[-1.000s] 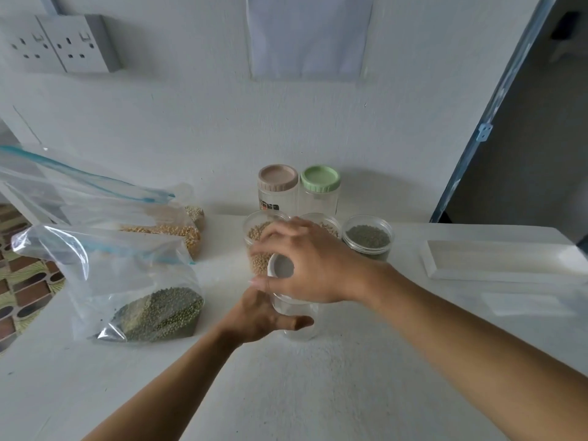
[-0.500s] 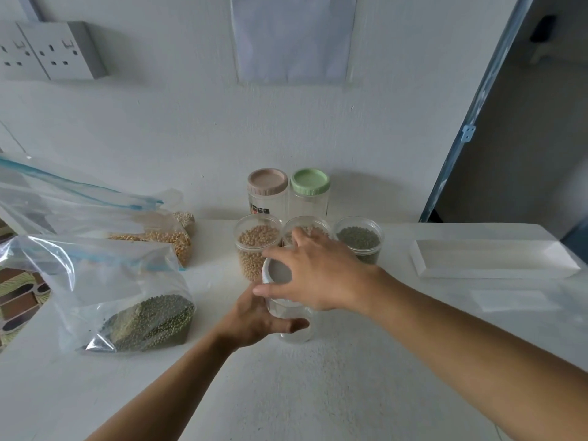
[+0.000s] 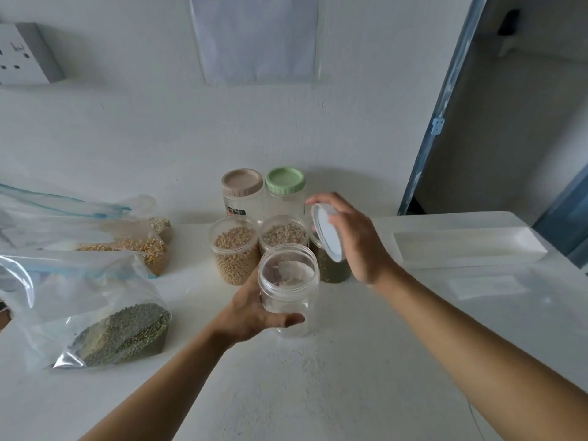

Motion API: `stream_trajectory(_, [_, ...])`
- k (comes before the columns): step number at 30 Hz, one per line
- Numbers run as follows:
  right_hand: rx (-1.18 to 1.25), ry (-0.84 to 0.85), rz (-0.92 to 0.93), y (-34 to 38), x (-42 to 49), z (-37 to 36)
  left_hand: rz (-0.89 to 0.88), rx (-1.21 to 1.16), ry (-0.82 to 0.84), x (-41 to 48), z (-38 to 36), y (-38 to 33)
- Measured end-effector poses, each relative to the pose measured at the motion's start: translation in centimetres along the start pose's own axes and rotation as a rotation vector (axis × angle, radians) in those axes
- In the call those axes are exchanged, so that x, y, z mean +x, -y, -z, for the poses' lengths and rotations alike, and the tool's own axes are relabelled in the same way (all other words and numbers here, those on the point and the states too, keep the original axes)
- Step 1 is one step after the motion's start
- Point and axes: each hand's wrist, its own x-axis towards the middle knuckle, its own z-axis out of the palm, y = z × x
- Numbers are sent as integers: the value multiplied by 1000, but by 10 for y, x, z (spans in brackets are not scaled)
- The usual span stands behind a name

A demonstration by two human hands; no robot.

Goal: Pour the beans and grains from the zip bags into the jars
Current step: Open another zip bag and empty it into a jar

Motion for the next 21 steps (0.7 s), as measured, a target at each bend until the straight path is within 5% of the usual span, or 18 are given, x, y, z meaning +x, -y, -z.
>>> stream_trajectory(3, [64,-181,-148,-36,-28,3,12,-21,-44,2,-9,1])
stream_trajectory(11, [-75,-98,-462,-115,-67,15,-18,50,-70,10,-33,-2])
stream_trajectory(21, [-563,-31,-324,-138,-70,17,12,-45,-31,6,-33,-14])
